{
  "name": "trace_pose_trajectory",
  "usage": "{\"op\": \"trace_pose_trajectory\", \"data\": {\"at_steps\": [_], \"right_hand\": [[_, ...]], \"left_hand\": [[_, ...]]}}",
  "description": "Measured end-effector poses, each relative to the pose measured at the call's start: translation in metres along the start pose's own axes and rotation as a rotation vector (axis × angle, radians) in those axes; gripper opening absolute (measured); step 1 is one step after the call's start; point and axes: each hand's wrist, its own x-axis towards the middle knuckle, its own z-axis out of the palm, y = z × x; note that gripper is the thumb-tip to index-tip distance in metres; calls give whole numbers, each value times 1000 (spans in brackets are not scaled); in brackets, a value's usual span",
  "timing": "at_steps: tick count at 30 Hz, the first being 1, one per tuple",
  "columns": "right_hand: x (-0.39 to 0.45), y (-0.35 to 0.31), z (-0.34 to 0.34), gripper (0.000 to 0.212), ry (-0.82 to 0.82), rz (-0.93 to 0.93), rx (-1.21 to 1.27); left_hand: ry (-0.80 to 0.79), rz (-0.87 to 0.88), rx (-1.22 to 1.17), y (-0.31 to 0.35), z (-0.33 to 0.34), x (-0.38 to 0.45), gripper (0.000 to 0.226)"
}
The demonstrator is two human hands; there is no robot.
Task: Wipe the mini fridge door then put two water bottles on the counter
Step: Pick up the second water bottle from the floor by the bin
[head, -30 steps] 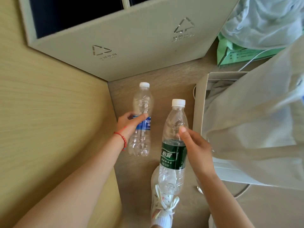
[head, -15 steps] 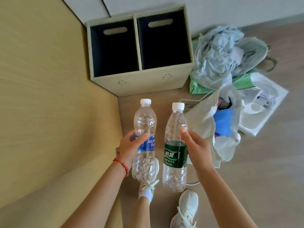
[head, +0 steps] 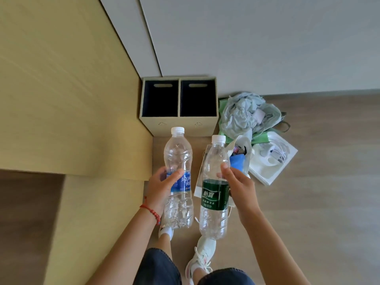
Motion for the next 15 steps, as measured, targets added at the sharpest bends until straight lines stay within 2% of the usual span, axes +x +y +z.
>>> {"op": "trace_pose_trajectory", "data": {"at_steps": [6, 12, 15], "right_hand": [[-70, -24, -9, 15, -45, -51, -7], [-127, -41, -12, 20, -39, -128, -2], [-155, -46, -9, 22, -28, -162, -15]], "left_hand": [[11, 36, -29, 22, -3, -74, 39], [36, 121, -28, 45, -25, -130, 57], [38, 150, -51, 52, -40, -155, 49]]}}
